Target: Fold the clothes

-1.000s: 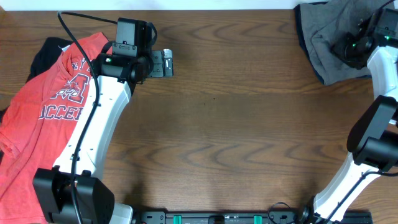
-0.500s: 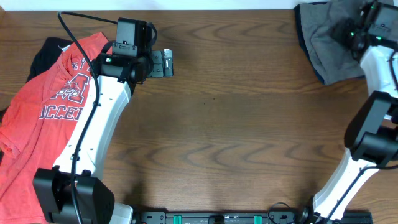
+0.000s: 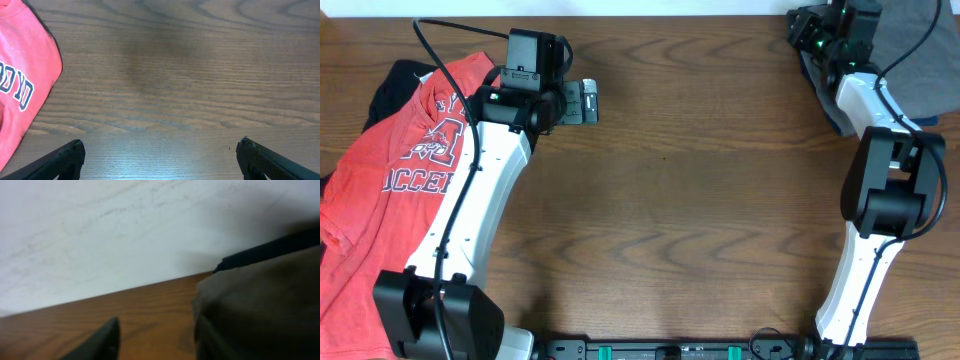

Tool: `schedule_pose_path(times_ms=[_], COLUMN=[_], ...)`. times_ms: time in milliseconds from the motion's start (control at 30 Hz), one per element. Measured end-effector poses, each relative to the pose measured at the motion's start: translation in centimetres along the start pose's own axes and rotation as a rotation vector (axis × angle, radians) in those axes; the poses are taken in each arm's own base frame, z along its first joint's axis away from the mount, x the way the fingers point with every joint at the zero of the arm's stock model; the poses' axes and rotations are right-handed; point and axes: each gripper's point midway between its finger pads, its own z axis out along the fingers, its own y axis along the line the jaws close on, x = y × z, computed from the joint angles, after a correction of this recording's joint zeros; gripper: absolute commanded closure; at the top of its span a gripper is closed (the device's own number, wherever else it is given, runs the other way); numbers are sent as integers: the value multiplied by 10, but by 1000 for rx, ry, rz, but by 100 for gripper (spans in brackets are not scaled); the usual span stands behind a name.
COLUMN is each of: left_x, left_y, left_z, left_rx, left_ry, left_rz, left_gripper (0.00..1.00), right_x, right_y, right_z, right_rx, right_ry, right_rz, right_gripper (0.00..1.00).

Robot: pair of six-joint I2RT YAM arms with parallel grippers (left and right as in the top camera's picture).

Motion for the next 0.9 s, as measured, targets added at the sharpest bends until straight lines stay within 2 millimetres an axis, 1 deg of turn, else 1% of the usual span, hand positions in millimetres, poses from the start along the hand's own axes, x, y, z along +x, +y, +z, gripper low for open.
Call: schedule_pose_path(times_ms=[33, 67, 133, 200, 267, 300, 333, 400, 433, 467, 500, 633, 700, 767, 867, 900], left_x=[0, 0, 0, 0, 0, 0, 0, 0, 0, 0, 0, 0, 0, 0, 0, 0], left_y=[0, 0, 0, 0, 0, 0, 0, 0, 0, 0, 0, 0, 0, 0, 0, 0], left_z=[0, 0, 0, 0, 0, 0, 0, 0, 0, 0, 0, 0, 0, 0, 0, 0], left_rx=[0, 0, 0, 0, 0, 0, 0, 0, 0, -1, 0, 0, -1, 0, 0, 0], left_ry=[0, 1, 1, 1, 2, 0, 1, 0, 2, 1, 0, 1, 1, 0, 1, 1], left_rz=[0, 0, 0, 0, 0, 0, 0, 0, 0, 0, 0, 0, 0, 0, 0, 0], left_gripper=[2, 2, 2, 2, 2, 2, 2, 2, 2, 2, 2, 2, 2, 2, 2, 2], right_x=[0, -1, -5, -16, -36, -47, -56, -77, -81, -87, -89, -93, -96, -94, -89, -88], right_y=[0, -1, 0, 3, 14, 22, 30, 59, 70, 87, 101, 142, 156, 164, 168, 167], right_z=[-3, -7, -19, -39, -69, -88, -105, -152, -169, -196, -220, -293, -319, -341, -369, -375], right_rx=[-1, 1, 6, 17, 16, 9, 5, -26, -34, -49, -62, -107, -121, -119, -81, -64], right_ry=[12, 23, 52, 69, 73, 75, 74, 69, 73, 77, 84, 74, 51, 39, 27, 23], right_rz=[7, 12, 22, 31, 31, 28, 19, -8, -16, -23, -25, -36, -49, -61, -83, -93], right_gripper=[32, 23, 10, 5, 3, 1, 1, 1, 1, 1, 1, 1, 1, 1, 1, 1])
